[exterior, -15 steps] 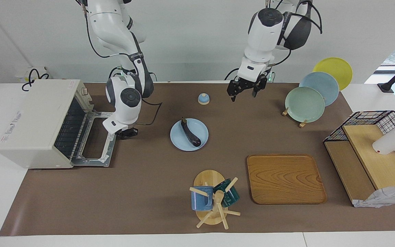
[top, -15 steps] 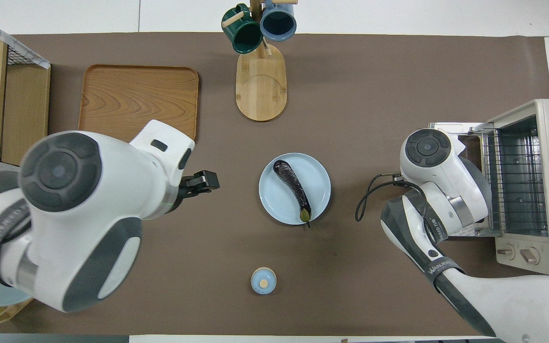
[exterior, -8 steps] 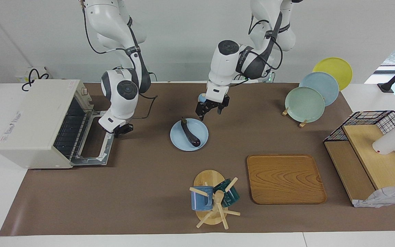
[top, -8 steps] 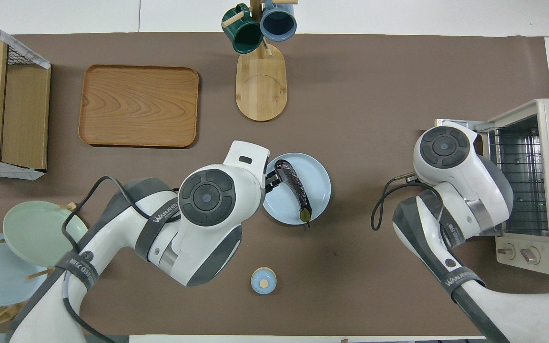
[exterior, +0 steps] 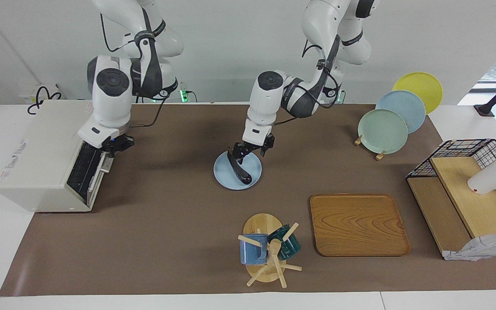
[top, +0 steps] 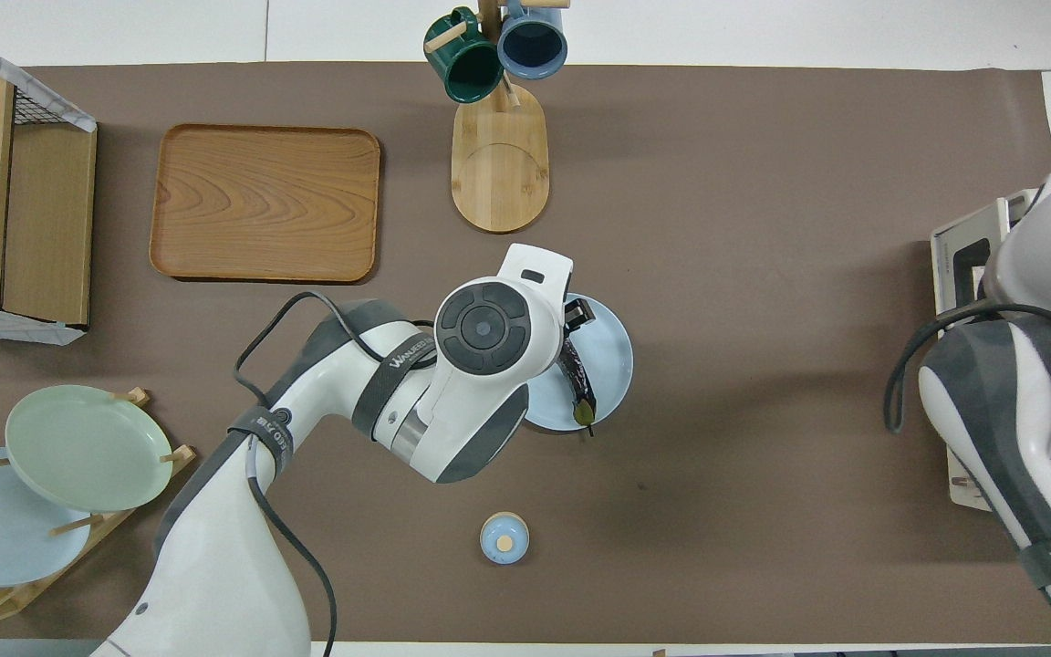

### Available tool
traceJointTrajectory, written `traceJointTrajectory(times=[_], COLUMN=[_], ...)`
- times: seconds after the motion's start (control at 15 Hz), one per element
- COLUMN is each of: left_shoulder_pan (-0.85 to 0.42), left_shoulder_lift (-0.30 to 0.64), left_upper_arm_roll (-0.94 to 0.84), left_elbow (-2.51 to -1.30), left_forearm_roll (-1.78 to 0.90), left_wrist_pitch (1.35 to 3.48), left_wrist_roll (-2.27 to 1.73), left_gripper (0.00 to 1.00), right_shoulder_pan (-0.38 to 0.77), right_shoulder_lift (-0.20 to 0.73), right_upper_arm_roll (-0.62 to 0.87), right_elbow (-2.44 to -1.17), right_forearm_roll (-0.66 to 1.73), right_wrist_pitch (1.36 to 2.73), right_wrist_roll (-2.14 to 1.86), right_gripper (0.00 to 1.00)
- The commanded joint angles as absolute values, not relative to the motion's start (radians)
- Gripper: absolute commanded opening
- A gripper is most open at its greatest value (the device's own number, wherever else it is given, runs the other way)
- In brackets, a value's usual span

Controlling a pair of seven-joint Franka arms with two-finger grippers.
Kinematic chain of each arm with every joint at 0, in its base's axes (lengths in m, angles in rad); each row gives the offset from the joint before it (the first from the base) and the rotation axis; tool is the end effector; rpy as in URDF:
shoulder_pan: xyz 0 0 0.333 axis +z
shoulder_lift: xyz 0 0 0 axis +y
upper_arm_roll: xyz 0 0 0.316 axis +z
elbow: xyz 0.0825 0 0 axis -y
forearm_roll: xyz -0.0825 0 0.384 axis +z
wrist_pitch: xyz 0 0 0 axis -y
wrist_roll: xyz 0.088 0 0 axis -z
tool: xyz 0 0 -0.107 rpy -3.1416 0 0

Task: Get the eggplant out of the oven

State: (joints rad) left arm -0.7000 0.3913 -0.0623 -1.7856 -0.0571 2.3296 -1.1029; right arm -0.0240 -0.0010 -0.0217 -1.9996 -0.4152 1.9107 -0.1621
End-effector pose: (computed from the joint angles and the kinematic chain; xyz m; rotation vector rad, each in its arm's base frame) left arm 0.4810 -0.4558 0.3508 2.9233 0.5671 0.0549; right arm 0.5447 -0.0538 0.4561 2.7367 0.3773 -0.1763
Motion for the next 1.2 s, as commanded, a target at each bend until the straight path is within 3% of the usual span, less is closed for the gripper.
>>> traceJointTrajectory(times=[0.0,0.27,0.33,0.47,0.53,0.6,0.73,0.8,0.87,0.93,1.0,1.13], left_shoulder_pan=[-0.727,-0.756,-0.759,-0.767,-0.773,-0.773,-0.772,-0.773,-0.773,-0.773,-0.772,-0.767], left_shoulder_lift=[0.451,0.451,0.453,0.449,0.449,0.449,0.449,0.449,0.449,0.449,0.449,0.448], left_upper_arm_roll=[-0.044,-0.044,-0.044,-0.043,-0.043,-0.043,-0.043,-0.043,-0.041,-0.041,-0.041,-0.038], left_elbow=[-1.736,-1.758,-1.762,-1.787,-1.789,-1.789,-1.789,-1.789,-1.787,-1.781,-1.778,-1.76], left_forearm_roll=[-0.058,-0.063,-0.063,-0.061,-0.063,-0.063,-0.063,-0.063,-0.061,-0.061,-0.06,-0.06], left_wrist_pitch=[2.324,2.333,2.338,2.35,2.35,2.35,2.35,2.35,2.346,2.338,2.338,2.322], left_wrist_roll=[-1.108,-1.115,-1.117,-1.118,-1.12,-1.12,-1.13,-1.132,-1.132,-1.132,-1.132,-1.123], left_gripper=[0.96,0.91,0.89,0.83,0.8,0.77,0.66,0.56,0.41,0.07,0.0,0.0], right_shoulder_pan=[-0.061,-0.06,-0.057,-0.057,-0.057,-0.054,-0.049,-0.051,-0.054,-0.054,-0.051,-0.051], right_shoulder_lift=[0.032,0.014,0.015,0.014,0.006,0.0,-0.008,-0.009,-0.011,-0.012,-0.012,-0.002], right_upper_arm_roll=[-0.026,-0.026,-0.025,-0.021,-0.021,-0.023,-0.02,-0.02,-0.02,-0.023,-0.026,-0.029], right_elbow=[-1.936,-1.685,-1.622,-1.551,-1.551,-1.552,-1.552,-1.555,-1.558,-1.559,-1.56,-1.555], right_forearm_roll=[-0.324,-0.177,-0.158,-0.134,-0.106,-0.082,-0.072,-0.072,-0.072,-0.072,-0.074,-0.071], right_wrist_pitch=[1.907,1.614,1.542,1.453,1.444,1.433,1.417,1.417,1.417,1.413,1.41,1.42], right_wrist_roll=[-0.216,-0.219,-0.218,-0.218,-0.216,-0.207,-0.195,-0.196,-0.195,-0.192,-0.19,-0.19], right_gripper=[0.01,0.18,0.26,0.57,0.92,1.0,1.0,1.0,1.0,1.0,1.0,1.0])
